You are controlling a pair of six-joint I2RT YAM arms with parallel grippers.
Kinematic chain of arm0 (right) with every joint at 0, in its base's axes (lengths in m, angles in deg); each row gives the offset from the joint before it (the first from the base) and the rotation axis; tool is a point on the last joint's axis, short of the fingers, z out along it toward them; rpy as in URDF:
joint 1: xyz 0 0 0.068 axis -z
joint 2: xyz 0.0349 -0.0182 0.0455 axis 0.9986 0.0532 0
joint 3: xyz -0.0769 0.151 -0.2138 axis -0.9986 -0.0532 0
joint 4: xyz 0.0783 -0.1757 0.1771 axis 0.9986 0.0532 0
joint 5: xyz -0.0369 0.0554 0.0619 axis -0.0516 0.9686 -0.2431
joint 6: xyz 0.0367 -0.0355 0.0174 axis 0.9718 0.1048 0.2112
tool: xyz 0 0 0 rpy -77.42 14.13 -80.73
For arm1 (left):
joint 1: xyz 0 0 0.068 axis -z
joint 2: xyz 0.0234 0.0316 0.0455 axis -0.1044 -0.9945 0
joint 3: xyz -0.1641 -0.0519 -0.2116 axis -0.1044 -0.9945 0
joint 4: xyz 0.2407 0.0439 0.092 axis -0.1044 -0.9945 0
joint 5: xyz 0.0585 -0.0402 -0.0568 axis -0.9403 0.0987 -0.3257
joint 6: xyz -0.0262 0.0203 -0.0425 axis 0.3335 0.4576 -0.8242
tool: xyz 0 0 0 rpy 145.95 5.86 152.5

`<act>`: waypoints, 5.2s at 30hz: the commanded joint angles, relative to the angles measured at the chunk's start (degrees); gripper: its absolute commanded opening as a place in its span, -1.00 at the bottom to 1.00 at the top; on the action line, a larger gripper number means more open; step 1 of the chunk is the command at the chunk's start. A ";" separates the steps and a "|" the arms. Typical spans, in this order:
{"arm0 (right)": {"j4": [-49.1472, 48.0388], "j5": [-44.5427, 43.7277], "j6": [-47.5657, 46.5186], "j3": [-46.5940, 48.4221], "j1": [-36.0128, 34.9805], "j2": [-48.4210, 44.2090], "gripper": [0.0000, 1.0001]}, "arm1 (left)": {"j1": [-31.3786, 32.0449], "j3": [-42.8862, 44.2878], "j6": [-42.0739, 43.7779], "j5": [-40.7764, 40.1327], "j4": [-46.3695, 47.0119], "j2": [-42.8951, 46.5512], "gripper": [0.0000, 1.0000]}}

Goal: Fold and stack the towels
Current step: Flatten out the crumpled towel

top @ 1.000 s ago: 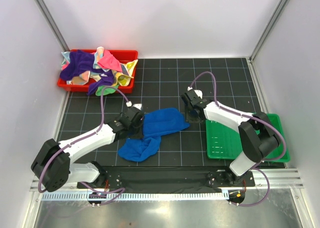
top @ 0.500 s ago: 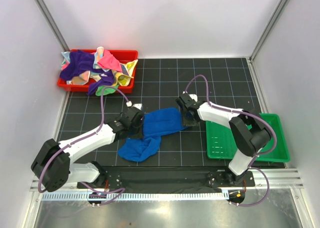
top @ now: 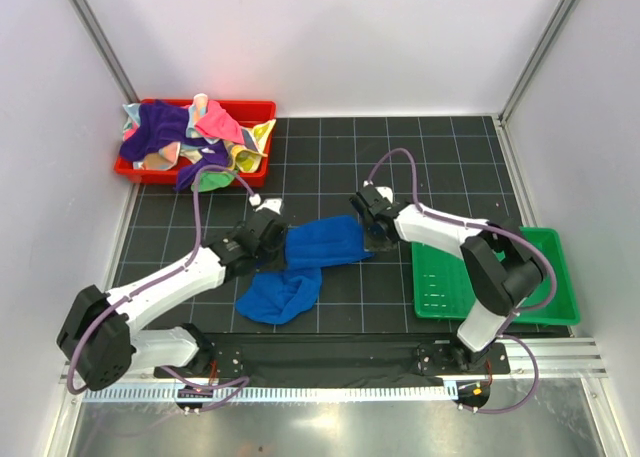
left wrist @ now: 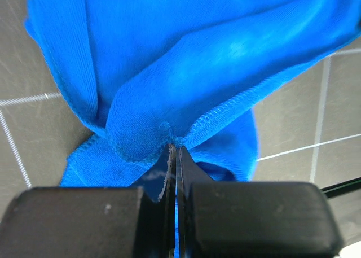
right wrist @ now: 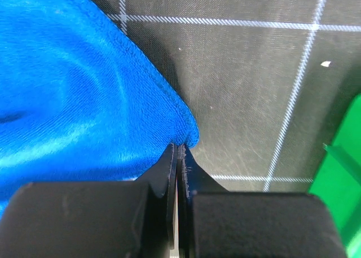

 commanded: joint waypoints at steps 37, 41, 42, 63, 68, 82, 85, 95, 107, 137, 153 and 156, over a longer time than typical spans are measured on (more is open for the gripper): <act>24.05 1.07 -13.59 67.99 -0.01 -24.34 -0.98 | 0.17 75.14 23.18 1.30 -15.67 0.17 -1.00; 23.18 4.33 -14.39 69.66 -0.01 -25.66 -0.98 | 0.08 77.43 23.44 4.64 -15.41 0.34 -1.00; 22.83 4.77 -14.48 69.75 -0.01 -26.36 -0.98 | 0.17 77.78 23.53 5.08 -15.24 0.52 -1.00; 16.50 14.79 -15.00 72.65 -0.01 -31.90 -0.98 | 0.17 85.69 22.04 16.95 -10.05 3.24 -0.99; 15.80 15.67 -15.09 72.83 0.08 -33.13 -0.98 | 0.17 87.01 21.33 18.71 -8.73 2.80 -0.99; 13.25 16.46 -15.80 73.09 0.00 -33.05 -0.98 | 0.08 89.29 22.39 16.07 -3.81 2.37 -1.00; 12.45 16.82 -15.62 73.44 -0.01 -33.05 -0.98 | 0.08 90.61 22.12 16.69 -3.81 1.66 -1.00; 11.49 19.19 -14.48 73.45 -0.01 -34.71 -0.98 | 0.08 90.35 21.33 19.33 -3.11 2.80 -0.99; 9.64 13.67 -17.19 66.86 -0.01 -33.93 -0.98 | 0.17 85.52 23.70 12.57 -2.84 1.23 -1.00; -9.69 20.42 -13.42 65.08 25.92 14.84 -0.99 | -30.15 72.68 10.61 24.69 27.04 -38.92 -1.00; -7.06 14.45 -11.93 65.62 28.29 20.30 -0.99 | -32.00 79.71 9.03 27.15 27.30 -51.68 -1.00; -6.00 13.39 -12.37 67.12 28.38 20.04 -0.99 | -32.08 82.26 8.15 26.71 27.13 -53.53 -1.00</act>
